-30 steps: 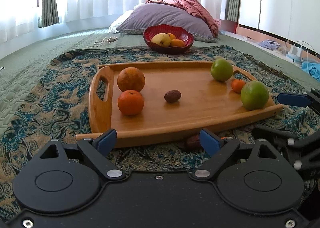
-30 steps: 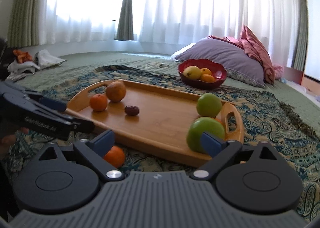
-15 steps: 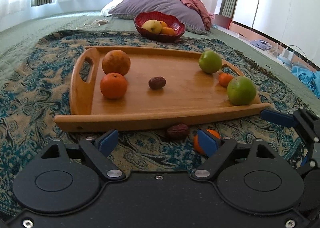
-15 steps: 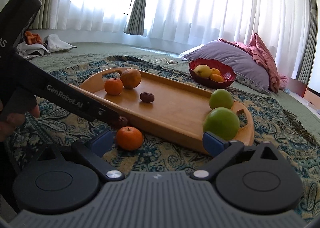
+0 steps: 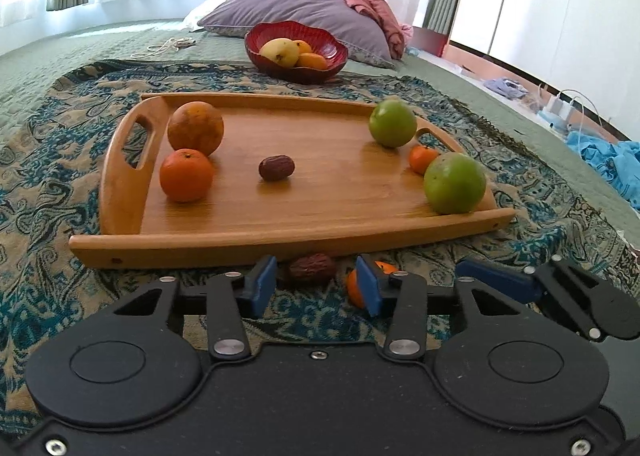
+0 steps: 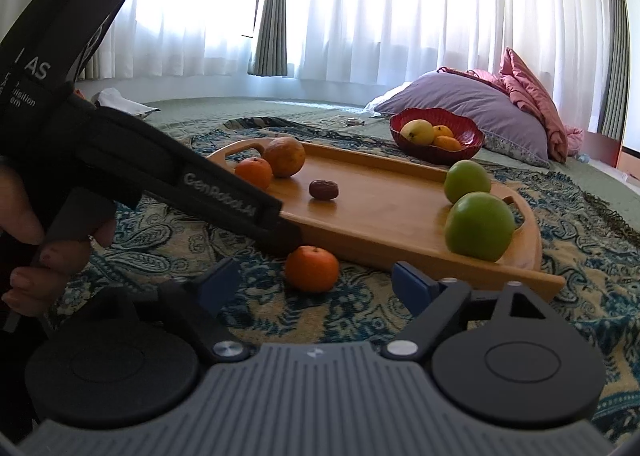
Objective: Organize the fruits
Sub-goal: 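Grasp the second date with left gripper while right gripper grasps another mandarin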
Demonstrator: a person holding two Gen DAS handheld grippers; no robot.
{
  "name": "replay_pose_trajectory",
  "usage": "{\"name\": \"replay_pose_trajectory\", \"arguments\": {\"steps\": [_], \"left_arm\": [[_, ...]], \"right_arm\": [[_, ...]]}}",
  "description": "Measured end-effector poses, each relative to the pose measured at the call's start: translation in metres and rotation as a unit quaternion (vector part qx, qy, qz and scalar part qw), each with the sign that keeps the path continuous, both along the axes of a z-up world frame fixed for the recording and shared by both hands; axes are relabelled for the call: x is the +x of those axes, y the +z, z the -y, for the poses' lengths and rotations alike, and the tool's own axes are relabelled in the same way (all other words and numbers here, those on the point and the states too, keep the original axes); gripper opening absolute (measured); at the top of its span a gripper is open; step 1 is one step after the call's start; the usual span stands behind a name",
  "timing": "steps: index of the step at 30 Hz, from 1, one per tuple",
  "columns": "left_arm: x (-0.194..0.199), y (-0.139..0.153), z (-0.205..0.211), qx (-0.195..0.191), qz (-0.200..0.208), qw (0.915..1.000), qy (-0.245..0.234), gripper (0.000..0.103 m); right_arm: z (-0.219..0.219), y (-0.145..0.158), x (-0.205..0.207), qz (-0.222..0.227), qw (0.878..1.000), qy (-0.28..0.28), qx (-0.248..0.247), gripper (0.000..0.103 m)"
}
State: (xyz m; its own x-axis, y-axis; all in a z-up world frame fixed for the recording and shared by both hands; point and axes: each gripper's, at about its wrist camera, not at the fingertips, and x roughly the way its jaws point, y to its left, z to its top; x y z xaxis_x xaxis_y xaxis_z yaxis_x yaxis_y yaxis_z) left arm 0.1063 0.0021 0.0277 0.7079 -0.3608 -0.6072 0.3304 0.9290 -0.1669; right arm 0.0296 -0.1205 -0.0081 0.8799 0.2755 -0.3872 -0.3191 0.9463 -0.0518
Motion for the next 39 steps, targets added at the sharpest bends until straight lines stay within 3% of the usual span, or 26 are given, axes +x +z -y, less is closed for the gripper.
{"name": "replay_pose_trajectory", "arguments": {"steps": [5,11,19,24,39], "left_arm": [[0.003,-0.001,0.002,-0.01,-0.004,0.9999,0.003,0.031],[0.004,-0.002,0.0,-0.022,-0.008,0.9997,0.009,0.027],[0.005,-0.001,-0.011,-0.026,-0.011,0.9994,0.022,0.026],[0.003,-0.003,-0.012,-0.02,-0.012,0.9995,0.02,0.026],[0.005,-0.012,0.002,-0.004,-0.01,0.9999,0.011,0.026]], "right_arm": [[0.0,-0.001,0.003,-0.007,1.0,-0.004,0.009,0.081],[0.0,-0.002,0.007,-0.018,0.999,-0.012,0.024,0.074],[-0.001,-0.003,0.022,-0.036,0.998,-0.024,0.037,0.056],[-0.001,-0.002,0.027,-0.043,0.998,-0.021,0.05,0.038],[0.019,0.0,0.016,-0.008,0.996,-0.085,0.03,0.037]]}}
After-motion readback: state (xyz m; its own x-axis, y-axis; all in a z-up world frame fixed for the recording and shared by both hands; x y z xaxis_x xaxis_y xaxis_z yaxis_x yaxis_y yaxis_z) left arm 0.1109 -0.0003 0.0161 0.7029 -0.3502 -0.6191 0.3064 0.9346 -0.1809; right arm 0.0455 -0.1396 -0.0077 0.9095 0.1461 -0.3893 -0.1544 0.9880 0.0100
